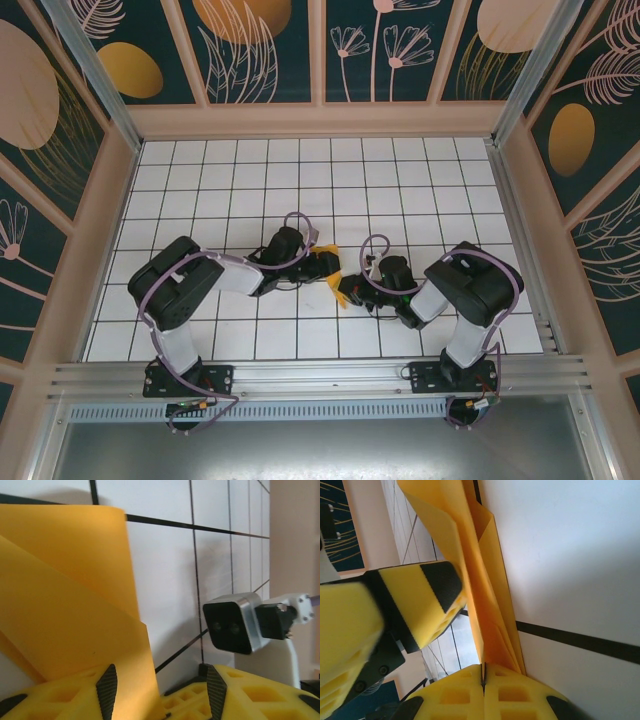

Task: Fold a paper plane with a square sheet of paper (pick it up from the middle)
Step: Fold the wing for the fifth time at the center of the table.

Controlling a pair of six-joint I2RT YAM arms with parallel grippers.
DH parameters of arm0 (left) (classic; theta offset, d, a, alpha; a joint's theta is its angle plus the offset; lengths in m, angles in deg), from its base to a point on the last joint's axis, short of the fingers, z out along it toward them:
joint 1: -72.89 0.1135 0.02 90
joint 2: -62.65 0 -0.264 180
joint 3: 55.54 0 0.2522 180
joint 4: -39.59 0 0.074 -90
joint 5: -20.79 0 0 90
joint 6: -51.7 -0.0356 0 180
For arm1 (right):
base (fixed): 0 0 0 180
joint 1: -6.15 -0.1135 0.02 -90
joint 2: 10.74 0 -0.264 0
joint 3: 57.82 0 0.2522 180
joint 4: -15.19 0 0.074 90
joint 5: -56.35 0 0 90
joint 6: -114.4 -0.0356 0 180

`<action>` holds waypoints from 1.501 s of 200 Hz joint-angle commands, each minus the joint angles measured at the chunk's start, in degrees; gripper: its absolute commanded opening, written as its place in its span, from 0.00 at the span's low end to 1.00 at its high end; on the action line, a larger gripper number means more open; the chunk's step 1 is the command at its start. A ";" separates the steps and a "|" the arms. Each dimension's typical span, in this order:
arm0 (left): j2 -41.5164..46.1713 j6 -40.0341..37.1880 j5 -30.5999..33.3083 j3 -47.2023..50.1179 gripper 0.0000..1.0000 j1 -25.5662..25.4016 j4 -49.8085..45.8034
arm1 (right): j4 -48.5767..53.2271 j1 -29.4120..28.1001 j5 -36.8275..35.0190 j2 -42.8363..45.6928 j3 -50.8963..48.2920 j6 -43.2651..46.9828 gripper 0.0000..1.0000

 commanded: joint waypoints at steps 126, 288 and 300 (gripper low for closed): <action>-3.13 -2.43 3.20 -1.85 0.48 -0.36 -10.50 | 26.59 -0.91 -3.39 12.90 3.35 9.18 0.13; -3.02 -2.56 3.59 -2.10 0.47 -0.35 -11.88 | 38.17 -3.82 -5.17 15.73 5.68 13.20 0.16; -2.98 -2.54 3.57 -2.25 0.47 -0.43 -11.90 | 39.09 -3.98 -5.75 16.14 5.65 13.20 0.16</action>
